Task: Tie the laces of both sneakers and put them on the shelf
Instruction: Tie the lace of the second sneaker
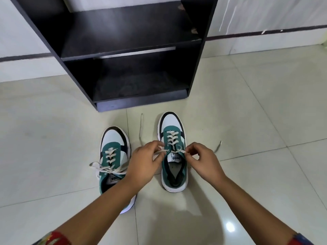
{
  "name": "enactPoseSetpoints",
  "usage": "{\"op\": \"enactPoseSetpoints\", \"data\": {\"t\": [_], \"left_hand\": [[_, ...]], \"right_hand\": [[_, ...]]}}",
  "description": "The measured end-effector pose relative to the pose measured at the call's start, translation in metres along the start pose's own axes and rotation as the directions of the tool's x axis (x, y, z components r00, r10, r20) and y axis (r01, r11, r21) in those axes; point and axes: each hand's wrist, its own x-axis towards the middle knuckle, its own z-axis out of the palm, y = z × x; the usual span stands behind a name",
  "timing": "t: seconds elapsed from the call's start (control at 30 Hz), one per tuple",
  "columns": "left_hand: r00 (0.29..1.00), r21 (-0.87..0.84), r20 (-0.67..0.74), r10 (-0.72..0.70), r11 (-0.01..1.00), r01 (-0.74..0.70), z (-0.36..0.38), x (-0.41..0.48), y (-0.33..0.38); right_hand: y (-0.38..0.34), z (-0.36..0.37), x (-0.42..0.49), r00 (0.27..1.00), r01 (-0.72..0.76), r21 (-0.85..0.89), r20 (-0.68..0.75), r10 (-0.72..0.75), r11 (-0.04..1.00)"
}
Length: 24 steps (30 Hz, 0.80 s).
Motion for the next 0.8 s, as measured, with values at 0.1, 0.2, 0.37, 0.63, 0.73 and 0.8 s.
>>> {"op": "enactPoseSetpoints", "data": {"t": [0.1,0.2,0.37,0.63,0.73,0.8], "left_hand": [[1.0,-0.04,-0.021,-0.01,0.999,0.01,-0.004,0.006,0.005],[0.999,0.077,-0.018,0.037,0.996,-0.036,-0.008,0.01,0.0],[0.998,0.287,-0.046,0.047,0.957,-0.032,-0.018,0.004,-0.029],[0.999,0.455,-0.024,0.031,0.89,-0.017,-0.02,-0.001,-0.042],[1.0,0.484,0.002,0.002,0.875,-0.003,-0.02,0.0,-0.045],[1.0,0.479,0.016,-0.026,0.878,0.015,-0.019,0.0,-0.045]], "right_hand": [[-0.005,-0.001,0.003,0.999,0.041,0.016,0.004,-0.041,0.999],[-0.006,-0.007,0.005,0.999,0.049,-0.023,-0.017,-0.049,0.999],[0.011,-0.021,0.0,0.998,-0.06,-0.179,-0.039,0.054,0.982],[0.02,-0.03,-0.004,0.988,-0.154,-0.152,-0.006,0.155,0.976],[0.025,-0.03,-0.006,0.986,-0.165,-0.156,0.001,0.168,0.974],[0.028,-0.024,-0.01,0.987,-0.159,-0.198,-0.009,0.161,0.967]]}}
